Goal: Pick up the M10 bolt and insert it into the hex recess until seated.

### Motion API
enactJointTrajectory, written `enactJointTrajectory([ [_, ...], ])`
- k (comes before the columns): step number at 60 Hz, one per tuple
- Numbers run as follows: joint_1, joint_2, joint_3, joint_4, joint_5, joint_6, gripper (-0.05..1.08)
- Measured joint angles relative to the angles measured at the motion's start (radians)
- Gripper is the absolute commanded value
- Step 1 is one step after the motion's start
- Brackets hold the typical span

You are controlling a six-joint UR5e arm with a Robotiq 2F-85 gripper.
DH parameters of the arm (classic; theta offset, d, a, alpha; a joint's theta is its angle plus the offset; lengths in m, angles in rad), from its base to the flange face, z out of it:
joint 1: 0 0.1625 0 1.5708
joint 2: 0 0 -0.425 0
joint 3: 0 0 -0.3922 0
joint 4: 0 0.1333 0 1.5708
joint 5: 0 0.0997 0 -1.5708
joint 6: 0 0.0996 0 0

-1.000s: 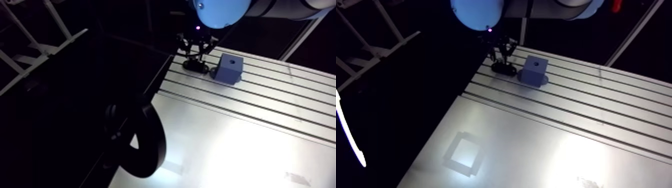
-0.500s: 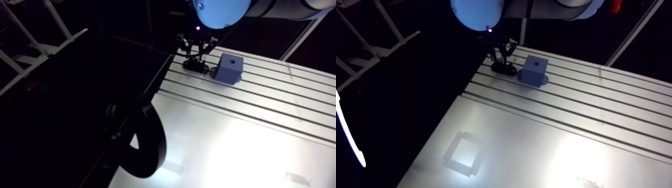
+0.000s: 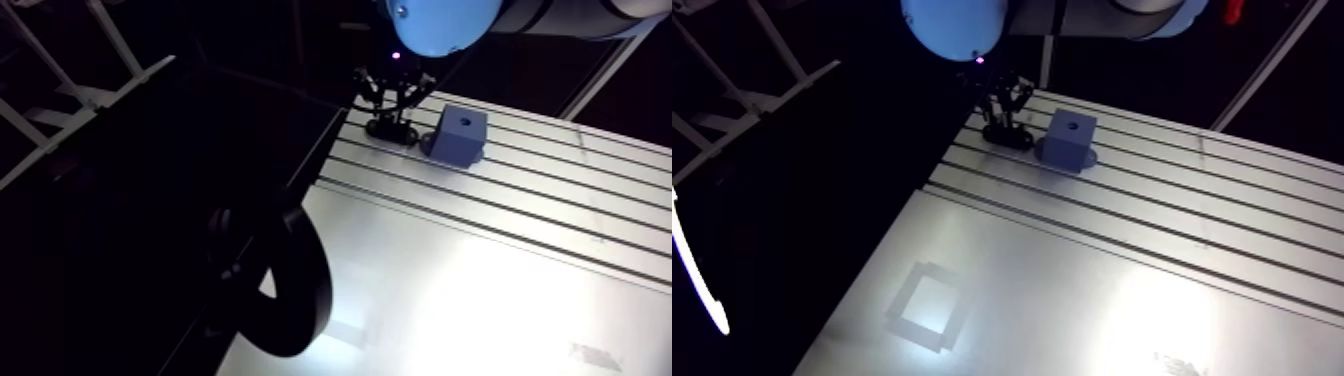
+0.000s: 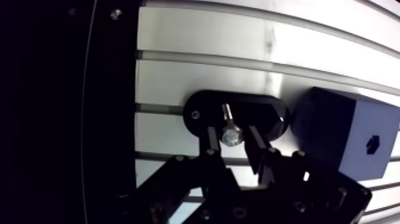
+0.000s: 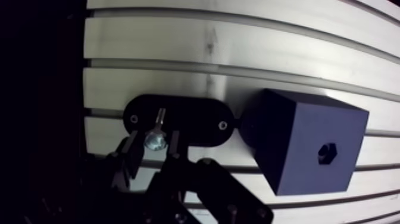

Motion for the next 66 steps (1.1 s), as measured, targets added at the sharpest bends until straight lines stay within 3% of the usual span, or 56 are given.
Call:
enactJointTrajectory([
  [66, 0.000, -0.001, -0.002, 0.000, 0.000, -0.001, 0.65],
])
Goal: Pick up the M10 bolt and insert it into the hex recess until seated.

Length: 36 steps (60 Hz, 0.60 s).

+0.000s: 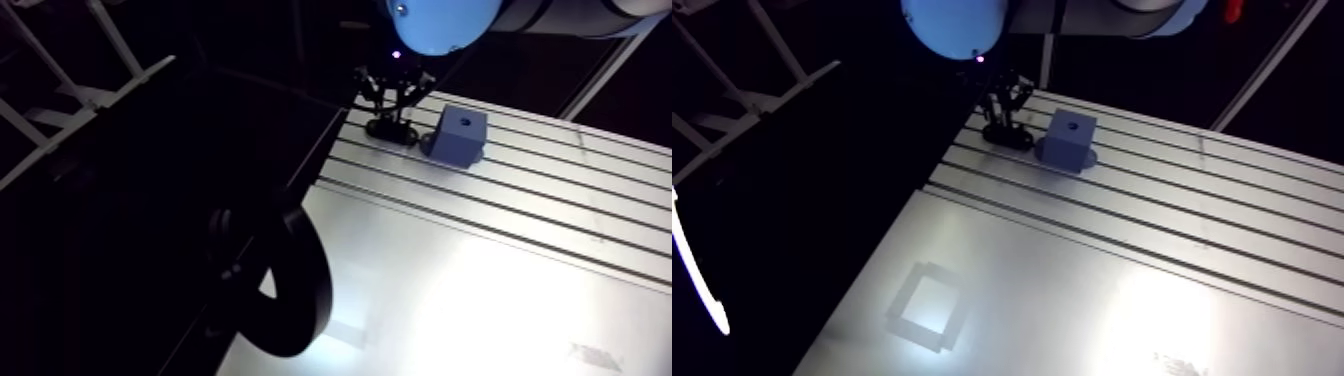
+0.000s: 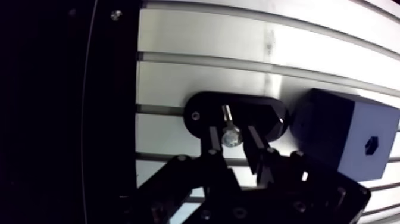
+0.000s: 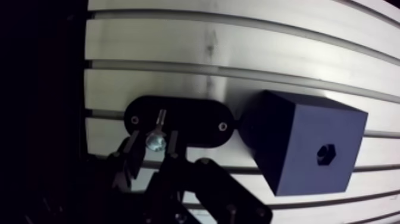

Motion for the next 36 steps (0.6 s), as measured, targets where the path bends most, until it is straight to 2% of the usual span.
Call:
enactJointTrajectory([
  [36, 0.000, 0.000, -0.002, 0.000, 0.000, 0.001, 0.71],
])
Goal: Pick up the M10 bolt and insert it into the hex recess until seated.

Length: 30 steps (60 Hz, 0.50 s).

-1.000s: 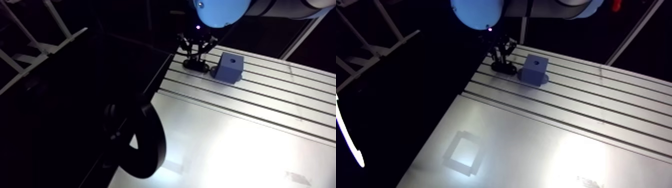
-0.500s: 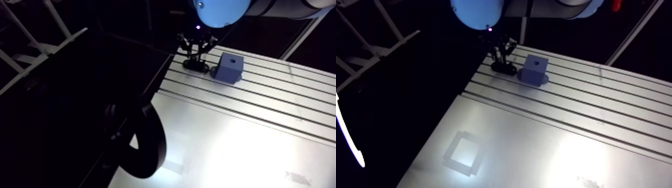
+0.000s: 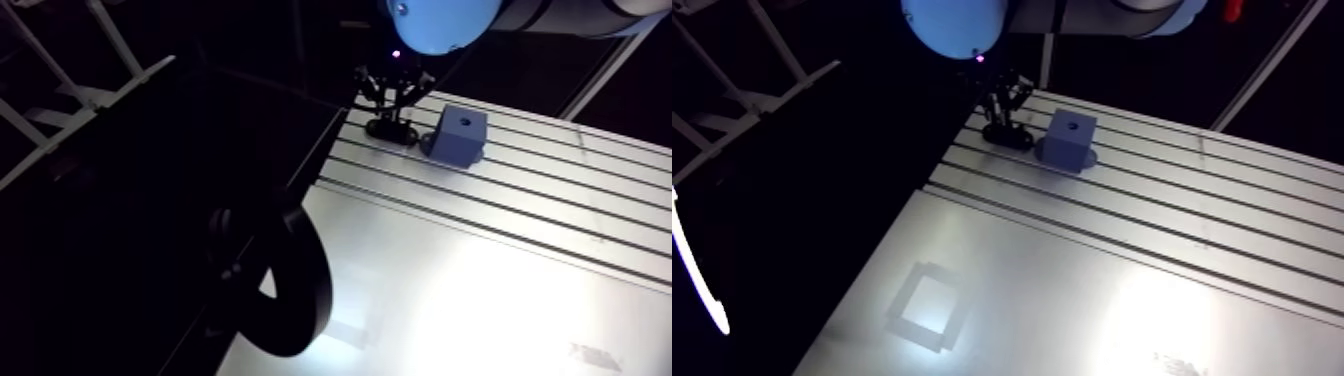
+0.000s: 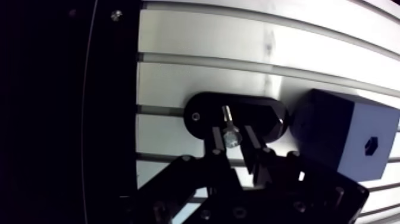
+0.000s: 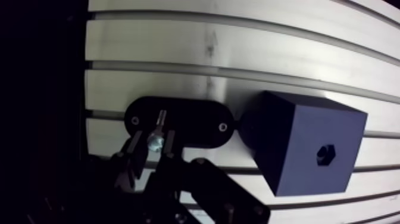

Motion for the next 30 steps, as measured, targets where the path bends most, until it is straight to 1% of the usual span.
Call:
enactJointTrajectory([
  [30, 0.000, 0.001, 0.000, 0.000, 0.000, 0.000, 0.75],
])
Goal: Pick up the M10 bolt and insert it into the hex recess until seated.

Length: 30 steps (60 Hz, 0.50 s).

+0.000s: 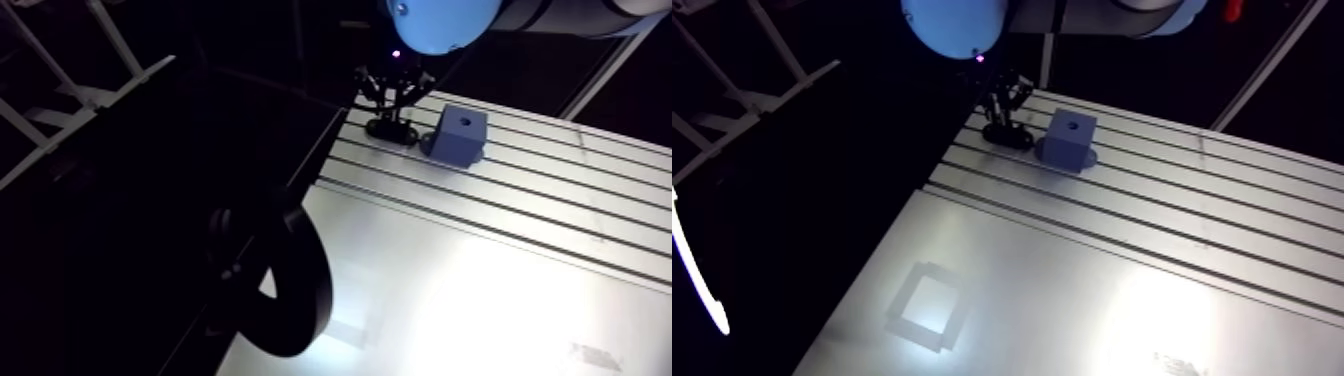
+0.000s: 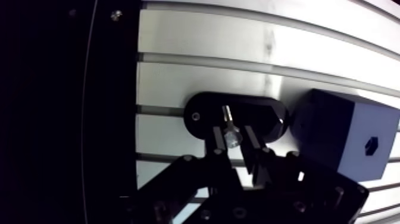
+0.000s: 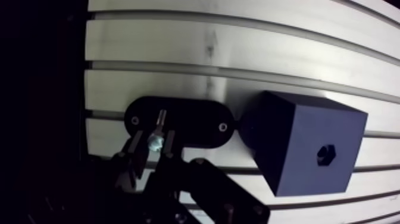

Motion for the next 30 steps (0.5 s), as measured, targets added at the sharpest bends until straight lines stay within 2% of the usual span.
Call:
enactJointTrajectory([
  [30, -0.001, -0.013, -0.008, 0.004, 0.001, -0.002, 0.77],
])
